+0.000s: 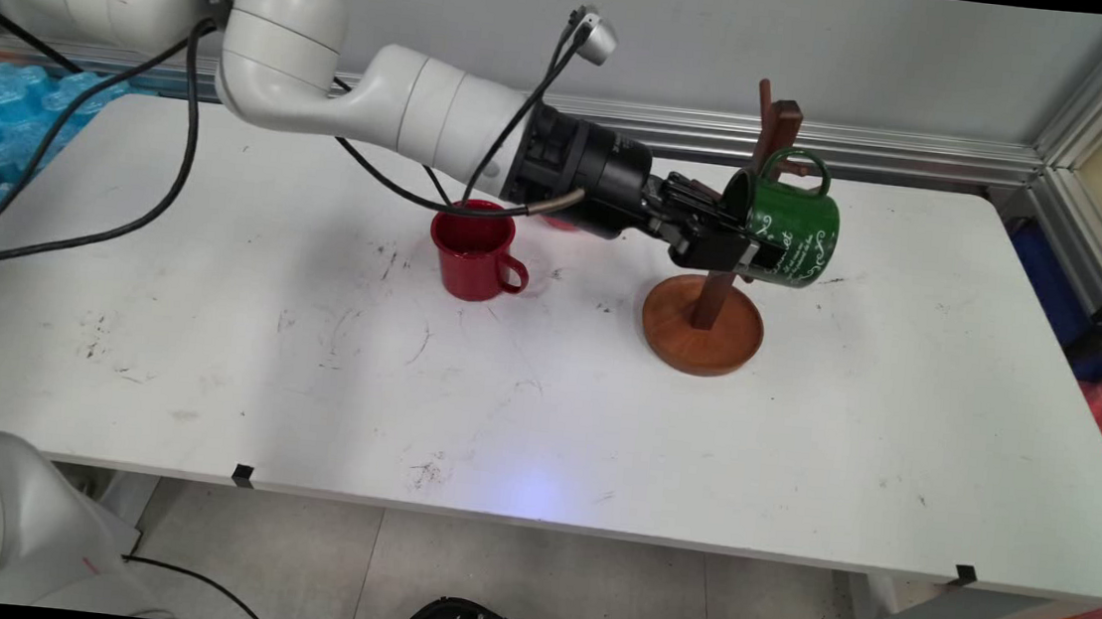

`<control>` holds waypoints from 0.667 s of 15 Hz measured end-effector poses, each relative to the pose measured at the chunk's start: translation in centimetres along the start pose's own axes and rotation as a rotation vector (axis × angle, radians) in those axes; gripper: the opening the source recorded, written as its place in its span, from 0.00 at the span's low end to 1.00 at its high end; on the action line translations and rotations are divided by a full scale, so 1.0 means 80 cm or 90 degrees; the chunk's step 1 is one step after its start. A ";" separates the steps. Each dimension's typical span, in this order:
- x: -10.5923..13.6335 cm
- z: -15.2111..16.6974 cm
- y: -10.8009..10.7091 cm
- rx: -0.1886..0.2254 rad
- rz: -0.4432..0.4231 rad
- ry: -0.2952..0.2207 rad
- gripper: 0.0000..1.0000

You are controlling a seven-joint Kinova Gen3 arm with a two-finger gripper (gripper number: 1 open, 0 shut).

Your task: Place the picked object on the table

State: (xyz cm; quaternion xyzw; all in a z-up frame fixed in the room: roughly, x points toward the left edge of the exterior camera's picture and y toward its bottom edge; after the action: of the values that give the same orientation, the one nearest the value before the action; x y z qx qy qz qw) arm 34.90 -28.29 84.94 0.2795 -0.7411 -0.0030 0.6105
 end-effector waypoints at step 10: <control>0.003 -0.022 0.020 -0.029 0.017 -0.004 0.00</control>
State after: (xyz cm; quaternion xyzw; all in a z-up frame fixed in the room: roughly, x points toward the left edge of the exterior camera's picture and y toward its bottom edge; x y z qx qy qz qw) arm 35.85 -26.43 86.15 0.2554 -0.7465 -0.0125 0.6143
